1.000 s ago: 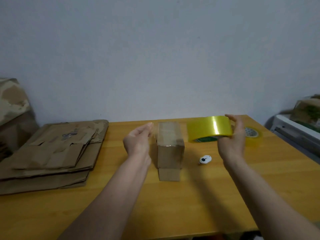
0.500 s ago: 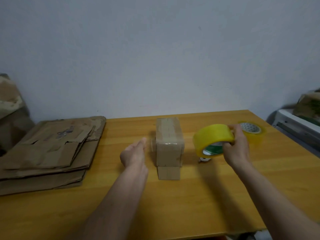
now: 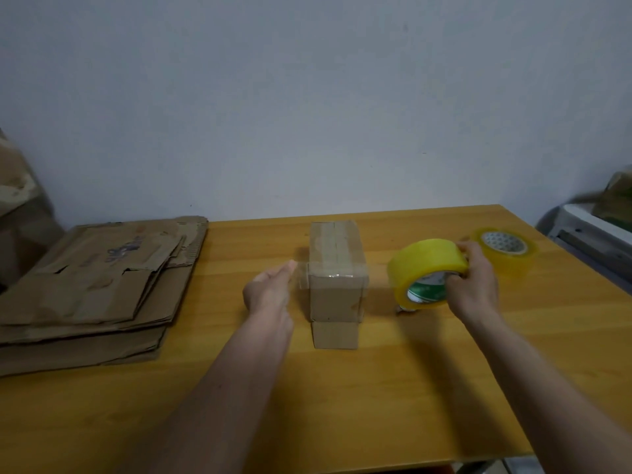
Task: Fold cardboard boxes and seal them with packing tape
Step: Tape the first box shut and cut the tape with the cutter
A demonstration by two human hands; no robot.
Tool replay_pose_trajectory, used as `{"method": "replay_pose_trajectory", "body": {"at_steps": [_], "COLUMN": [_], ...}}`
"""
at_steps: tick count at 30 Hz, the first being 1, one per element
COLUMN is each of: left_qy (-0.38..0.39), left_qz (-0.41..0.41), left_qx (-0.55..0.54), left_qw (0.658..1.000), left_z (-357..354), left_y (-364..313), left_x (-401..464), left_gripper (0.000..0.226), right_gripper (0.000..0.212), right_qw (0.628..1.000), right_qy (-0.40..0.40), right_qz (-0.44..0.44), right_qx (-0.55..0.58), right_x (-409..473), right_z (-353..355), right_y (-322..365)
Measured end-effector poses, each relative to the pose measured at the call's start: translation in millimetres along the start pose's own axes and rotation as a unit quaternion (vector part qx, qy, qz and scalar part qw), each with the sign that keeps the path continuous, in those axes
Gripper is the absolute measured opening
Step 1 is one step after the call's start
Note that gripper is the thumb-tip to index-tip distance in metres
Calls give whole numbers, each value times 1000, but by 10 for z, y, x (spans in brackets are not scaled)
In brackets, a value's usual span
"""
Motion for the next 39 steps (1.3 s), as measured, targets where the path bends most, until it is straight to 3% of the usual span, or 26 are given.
{"method": "replay_pose_trajectory", "body": {"at_steps": [9,14,20,24,26,28,31,34,37,39], "left_qy": [-4,8,14,-3,-30,7,43,94,175,173], "left_qz": [14,55,34,7,-79,-203,-275,-247,-159,-138], "left_qx": [29,24,34,108,197,246,323,446,500,561], "left_qw": [999,998,999,994,977,948,905,855,833,797], "left_z": [5,49,-57,-62,7,-32,-39,-143,-320,-426], "left_y": [37,341,489,483,322,123,-62,-189,-200,-228], "left_x": [185,292,292,336,328,264,169,212,350,448], "left_gripper": [16,20,8,34,36,21,23,35,62,79], "right_gripper": [42,41,42,41,40,37,36,36,33,40], "right_qw": [1000,998,995,993,992,991,988,982,969,956], "right_qy": [2,43,70,79,84,103,136,184,247,292], "right_qz": [-1,-15,-22,-33,-32,-22,-21,-10,-2,-4], "right_qx": [-1,-34,-66,-79,-83,-82,-73,-49,-12,-9], "right_x": [138,129,100,112,106,88,24,-34,-131,-210], "right_z": [-62,-249,-480,-545,-545,-583,-642,-723,-852,-926], "right_y": [-12,-129,-142,-150,-142,-111,-76,-12,63,116]}}
Point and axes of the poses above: each hand's wrist, its own x-axis towards the middle knuckle, its own z-axis out of the back of the hand, y = z × x, the point moved 7 cm from there along x, towards the middle knuckle, and after that the axes turned 9 degrees about y, right-handed, at the moved point
